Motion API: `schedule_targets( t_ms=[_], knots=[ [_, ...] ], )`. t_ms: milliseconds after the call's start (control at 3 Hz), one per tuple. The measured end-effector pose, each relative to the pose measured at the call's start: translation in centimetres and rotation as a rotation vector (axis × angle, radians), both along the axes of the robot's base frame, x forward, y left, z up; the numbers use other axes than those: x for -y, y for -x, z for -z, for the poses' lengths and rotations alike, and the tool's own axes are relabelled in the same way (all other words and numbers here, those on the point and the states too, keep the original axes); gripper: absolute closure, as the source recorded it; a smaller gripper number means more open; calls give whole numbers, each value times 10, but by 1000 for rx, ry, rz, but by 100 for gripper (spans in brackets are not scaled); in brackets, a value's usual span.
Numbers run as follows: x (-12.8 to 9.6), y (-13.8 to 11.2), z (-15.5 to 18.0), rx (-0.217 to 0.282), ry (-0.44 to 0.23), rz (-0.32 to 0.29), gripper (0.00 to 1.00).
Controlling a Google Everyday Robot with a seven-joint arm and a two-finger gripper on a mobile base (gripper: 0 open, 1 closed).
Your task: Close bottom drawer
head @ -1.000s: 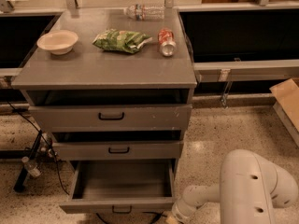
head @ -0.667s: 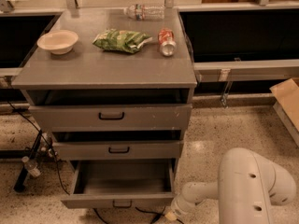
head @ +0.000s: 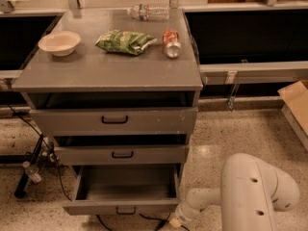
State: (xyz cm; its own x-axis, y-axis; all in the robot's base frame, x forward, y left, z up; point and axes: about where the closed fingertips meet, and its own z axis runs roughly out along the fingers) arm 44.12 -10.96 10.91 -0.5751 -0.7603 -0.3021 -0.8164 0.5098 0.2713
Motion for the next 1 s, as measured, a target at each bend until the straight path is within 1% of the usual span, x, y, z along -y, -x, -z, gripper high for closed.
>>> schedule_targets(
  t_ms=[333, 667, 1000],
  knots=[
    [-7, -15, -1, 19, 0, 10, 100],
    [-13, -31, -4, 36, 3, 8, 100],
    [-22, -59, -12, 67, 8, 4, 100]
  ],
)
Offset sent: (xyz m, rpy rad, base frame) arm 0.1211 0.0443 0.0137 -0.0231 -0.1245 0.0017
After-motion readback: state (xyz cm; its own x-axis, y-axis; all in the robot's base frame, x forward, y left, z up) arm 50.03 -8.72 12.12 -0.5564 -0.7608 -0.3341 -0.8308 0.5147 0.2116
